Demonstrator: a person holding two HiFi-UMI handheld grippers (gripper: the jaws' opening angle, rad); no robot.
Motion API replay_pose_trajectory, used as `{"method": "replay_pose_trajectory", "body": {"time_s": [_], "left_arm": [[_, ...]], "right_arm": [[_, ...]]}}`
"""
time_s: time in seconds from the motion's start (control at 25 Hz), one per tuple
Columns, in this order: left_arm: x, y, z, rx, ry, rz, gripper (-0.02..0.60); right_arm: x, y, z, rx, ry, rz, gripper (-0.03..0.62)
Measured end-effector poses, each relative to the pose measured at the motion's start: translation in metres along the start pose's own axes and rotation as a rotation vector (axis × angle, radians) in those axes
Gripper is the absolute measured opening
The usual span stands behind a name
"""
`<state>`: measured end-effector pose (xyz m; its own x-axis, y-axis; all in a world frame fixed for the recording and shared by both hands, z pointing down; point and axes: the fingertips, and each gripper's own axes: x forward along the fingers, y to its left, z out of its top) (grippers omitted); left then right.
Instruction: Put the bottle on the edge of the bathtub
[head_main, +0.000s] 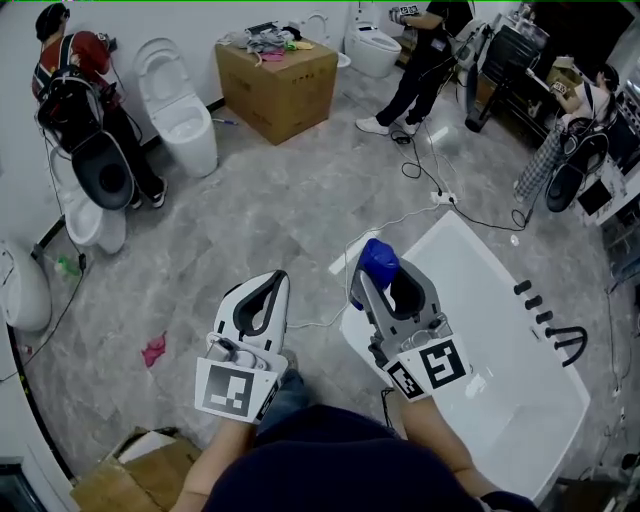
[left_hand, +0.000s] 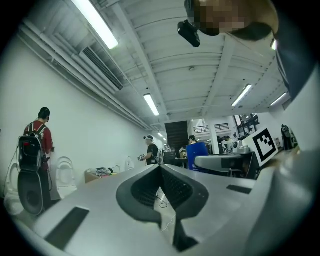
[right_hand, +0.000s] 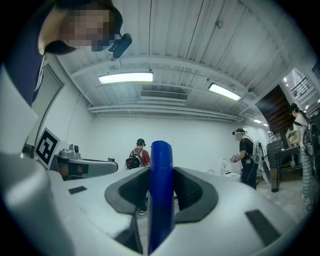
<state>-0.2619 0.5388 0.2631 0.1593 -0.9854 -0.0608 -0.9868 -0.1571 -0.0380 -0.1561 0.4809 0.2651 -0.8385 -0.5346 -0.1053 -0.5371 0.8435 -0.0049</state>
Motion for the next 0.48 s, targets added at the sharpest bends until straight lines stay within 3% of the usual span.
{"method": "replay_pose_trajectory", "body": {"time_s": [0.16,0.48], "left_arm": [[0.046,0.049,-0.004,0.015,-0.015,-0.073,0.023],[0.110,0.086,-0.027,-0.053,0.009,-0.186,0.023]], "right_arm": [[0.054,-0.015,-0.012,0.002,0.002,-0.061,0.164],[0.099,-0.058,-0.041,0.041,0.059,-0.179,0.164]]}}
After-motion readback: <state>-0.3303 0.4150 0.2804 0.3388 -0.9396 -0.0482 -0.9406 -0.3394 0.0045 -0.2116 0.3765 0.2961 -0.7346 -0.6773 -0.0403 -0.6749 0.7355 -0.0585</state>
